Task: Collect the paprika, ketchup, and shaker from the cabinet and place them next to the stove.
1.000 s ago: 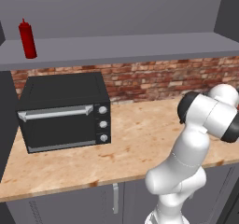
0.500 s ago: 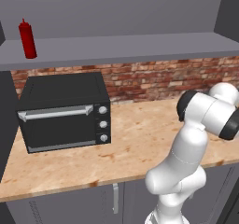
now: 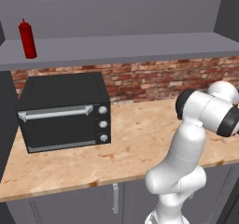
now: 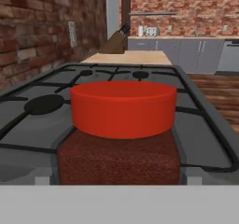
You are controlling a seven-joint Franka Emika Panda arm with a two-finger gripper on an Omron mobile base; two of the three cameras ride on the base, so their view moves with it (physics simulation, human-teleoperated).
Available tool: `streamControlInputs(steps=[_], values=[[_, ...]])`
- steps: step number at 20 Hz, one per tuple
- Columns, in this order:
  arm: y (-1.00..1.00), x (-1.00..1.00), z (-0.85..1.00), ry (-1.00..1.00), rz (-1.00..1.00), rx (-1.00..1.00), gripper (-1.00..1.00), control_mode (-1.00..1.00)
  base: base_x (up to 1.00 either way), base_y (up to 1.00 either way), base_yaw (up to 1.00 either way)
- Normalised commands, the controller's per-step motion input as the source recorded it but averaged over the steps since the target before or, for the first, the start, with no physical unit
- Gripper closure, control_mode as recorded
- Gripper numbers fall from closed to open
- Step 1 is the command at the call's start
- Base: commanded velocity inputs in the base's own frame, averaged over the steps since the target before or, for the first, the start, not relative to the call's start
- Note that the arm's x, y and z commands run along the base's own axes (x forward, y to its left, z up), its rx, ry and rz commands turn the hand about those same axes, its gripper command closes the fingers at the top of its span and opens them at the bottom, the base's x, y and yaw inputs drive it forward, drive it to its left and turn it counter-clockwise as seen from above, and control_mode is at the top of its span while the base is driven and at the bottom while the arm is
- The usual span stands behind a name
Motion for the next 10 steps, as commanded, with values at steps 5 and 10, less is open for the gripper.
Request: streamControlInputs(steps=[5,10], values=[[0.19,-0.1,-0.2,-0.04,0.0,0.0,-1.0,-1.0,0.0,0.0,0.0],[0.12,-0.22,-0.09,0.0,0.0,-0.02,-1.0,-1.0,0.0,0.0,0.0]])
